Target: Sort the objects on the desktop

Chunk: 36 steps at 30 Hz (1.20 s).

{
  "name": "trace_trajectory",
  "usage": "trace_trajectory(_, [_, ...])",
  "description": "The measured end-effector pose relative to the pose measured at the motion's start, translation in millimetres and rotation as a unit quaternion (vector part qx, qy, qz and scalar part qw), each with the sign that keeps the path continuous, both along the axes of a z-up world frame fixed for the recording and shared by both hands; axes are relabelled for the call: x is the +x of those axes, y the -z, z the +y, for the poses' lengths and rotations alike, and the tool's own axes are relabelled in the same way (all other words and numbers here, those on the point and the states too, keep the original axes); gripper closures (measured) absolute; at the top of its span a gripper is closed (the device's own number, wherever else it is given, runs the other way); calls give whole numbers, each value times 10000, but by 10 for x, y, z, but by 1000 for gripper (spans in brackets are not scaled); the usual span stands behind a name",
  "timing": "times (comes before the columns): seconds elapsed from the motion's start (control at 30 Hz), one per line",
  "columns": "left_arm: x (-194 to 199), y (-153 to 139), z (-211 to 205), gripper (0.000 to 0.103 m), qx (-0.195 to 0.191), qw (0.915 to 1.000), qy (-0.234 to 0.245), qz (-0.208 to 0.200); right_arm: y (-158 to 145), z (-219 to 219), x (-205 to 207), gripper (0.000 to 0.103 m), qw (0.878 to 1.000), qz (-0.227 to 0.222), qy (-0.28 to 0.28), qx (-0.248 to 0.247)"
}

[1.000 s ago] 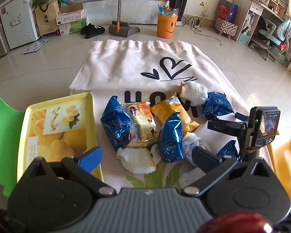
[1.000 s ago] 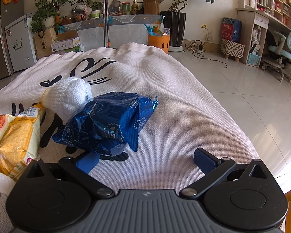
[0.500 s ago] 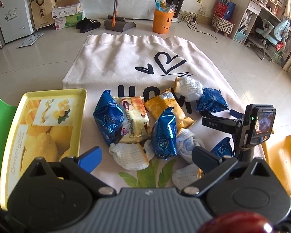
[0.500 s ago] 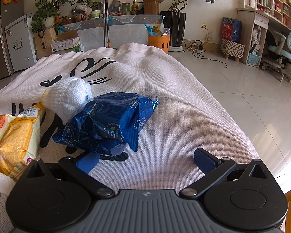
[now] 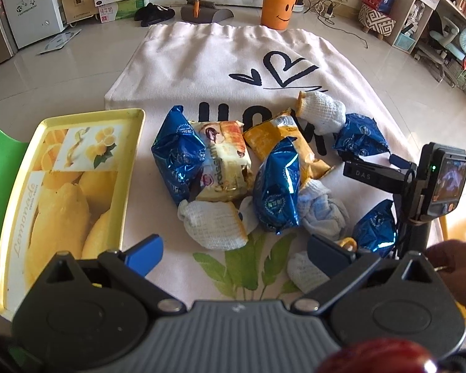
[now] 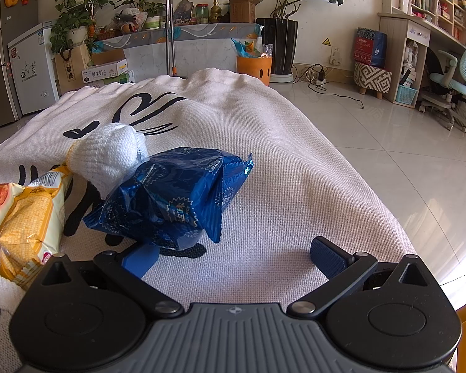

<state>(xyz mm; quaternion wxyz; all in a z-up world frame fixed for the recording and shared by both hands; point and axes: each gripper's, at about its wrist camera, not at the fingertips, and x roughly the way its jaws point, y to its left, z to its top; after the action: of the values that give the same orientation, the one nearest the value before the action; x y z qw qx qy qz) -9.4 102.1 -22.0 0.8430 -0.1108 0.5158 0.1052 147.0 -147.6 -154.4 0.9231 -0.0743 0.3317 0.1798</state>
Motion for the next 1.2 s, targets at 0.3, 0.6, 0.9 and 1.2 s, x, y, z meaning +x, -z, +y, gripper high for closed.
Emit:
trace_trajectory(0.3, [80,199,-45,1,-51,9995,42,320,3,6,4,0,10000,0,0,0])
trace_trajectory(0.6, [158,259,-154,1,48,9990,231,372,-100,37,98,0,9974,621,263,-236])
trace_trajectory(0.9, [127,271,-132,1,18,9992,250,322,-725,-211,-23,0,9896,1010,1026,85])
trace_trajectory(1.2, [-8,303,-92,1,-39,9989,383,255,-1254,-171,-757,0,9921,933,833,-73])
